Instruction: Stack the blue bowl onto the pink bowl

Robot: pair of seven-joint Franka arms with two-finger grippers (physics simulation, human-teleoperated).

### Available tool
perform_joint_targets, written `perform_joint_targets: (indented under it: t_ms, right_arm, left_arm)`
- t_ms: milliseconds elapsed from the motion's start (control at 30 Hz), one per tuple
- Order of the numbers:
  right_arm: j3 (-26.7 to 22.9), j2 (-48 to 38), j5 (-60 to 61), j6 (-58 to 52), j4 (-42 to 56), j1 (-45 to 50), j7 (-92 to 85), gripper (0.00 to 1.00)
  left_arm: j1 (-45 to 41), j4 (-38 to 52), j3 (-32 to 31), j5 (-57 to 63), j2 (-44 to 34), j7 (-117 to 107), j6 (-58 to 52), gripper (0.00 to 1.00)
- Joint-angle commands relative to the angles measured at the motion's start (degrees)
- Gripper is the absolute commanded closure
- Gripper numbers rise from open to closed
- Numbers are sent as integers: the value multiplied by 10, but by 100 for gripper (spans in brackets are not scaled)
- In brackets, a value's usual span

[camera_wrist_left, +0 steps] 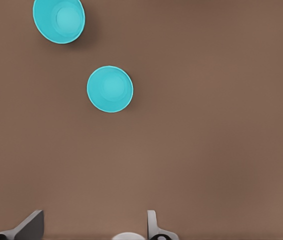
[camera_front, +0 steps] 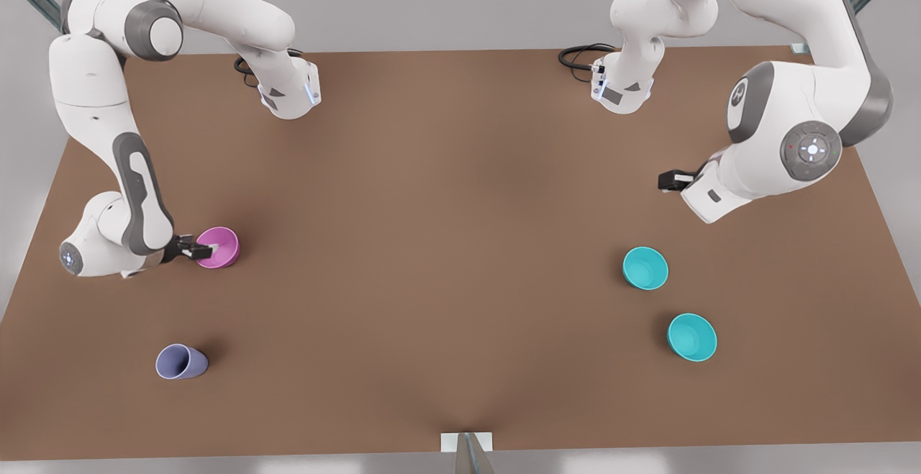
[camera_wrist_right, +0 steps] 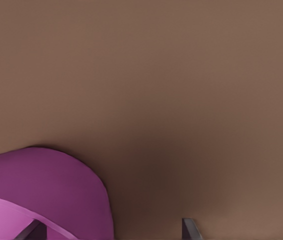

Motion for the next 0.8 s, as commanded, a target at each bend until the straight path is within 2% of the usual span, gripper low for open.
perform_joint_targets:
  t_ms: [0,67,133,167,267,467,533,633,667,700,767]
  right_arm:
    - [1,-8,3,28,-9,-4,-6,0]
    - [1,-14,3,22,-9,-7,-12,0]
    - [1,-18,3,22,-13,-7,-21,39]
    - [1,-18,3,21,-14,-7,-22,52]
    - [4,-21,3,21,-17,-5,-21,77]
    - [36,-29,16,-6,-16,-2,-20,79]
    - [66,-48,37,-48,-14,5,-14,79]
    - [167,-64,71,-64,-8,7,93,79]
    - [189,-69,105,-58,2,38,161,79]
    - [189,-69,131,-50,11,76,200,79]
    - [189,-54,211,54,30,184,332,79]
  left_arm:
    - [0,0,-1,0,1,-1,-1,0]
    - [0,0,-1,0,1,-1,-1,0]
    - [0,0,-1,0,1,-2,0,0]
    - [0,0,-1,0,1,-1,0,0]
    - [0,0,-1,0,1,-1,-1,0]
    - [0,0,-2,-4,1,-4,-3,0]
    - [0,0,-2,-5,1,-4,-3,0]
    - [0,0,-2,-5,8,-4,1,0]
    - [0,0,-2,-5,10,-4,5,0]
    - [0,0,-2,-5,18,-8,3,0]
    - [2,1,2,-6,32,0,24,0]
